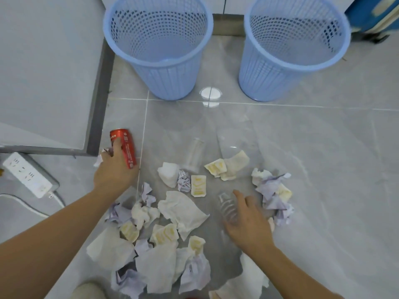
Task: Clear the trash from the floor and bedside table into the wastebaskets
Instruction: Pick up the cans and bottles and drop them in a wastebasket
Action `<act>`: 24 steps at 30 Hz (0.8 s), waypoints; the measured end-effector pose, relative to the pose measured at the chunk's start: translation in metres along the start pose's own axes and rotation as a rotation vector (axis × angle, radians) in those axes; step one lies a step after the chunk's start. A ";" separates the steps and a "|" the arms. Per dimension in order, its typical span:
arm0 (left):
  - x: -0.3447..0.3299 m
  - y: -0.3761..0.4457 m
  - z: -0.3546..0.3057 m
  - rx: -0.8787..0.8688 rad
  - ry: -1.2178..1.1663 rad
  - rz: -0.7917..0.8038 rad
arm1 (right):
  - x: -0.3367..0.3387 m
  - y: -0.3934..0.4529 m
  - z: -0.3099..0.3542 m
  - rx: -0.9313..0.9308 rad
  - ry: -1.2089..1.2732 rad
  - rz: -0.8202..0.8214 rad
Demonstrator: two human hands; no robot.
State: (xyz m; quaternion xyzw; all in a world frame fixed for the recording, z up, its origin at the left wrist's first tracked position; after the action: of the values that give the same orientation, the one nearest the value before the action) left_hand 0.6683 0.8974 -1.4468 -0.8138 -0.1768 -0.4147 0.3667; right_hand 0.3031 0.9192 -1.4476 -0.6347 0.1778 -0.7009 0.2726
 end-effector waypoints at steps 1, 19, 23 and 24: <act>0.002 -0.002 0.001 0.010 -0.022 0.005 | 0.004 -0.002 0.003 0.004 0.004 0.015; 0.221 -0.077 -0.146 -0.049 -0.568 0.113 | 0.351 -0.045 0.155 0.101 0.549 -0.331; 0.256 -0.050 -0.205 -0.121 -0.592 0.046 | 0.411 -0.009 0.175 0.132 0.639 -0.437; 0.256 -0.039 -0.217 -0.130 -0.582 0.036 | 0.418 0.008 0.177 0.117 0.639 -0.446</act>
State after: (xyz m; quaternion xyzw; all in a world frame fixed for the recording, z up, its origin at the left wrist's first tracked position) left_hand 0.6792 0.7580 -1.1393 -0.9233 -0.2331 -0.1680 0.2549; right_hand 0.4604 0.6758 -1.0975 -0.3912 0.0713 -0.9140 0.0804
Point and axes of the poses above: each hand's wrist, its own y-axis towards the middle knuckle, its own x-axis out of the back of the hand, z = x × y, the point moved 3 cm from there along y, towards the middle knuckle, and after that the axes turned 11 degrees about -y, right-handed, at the moved point
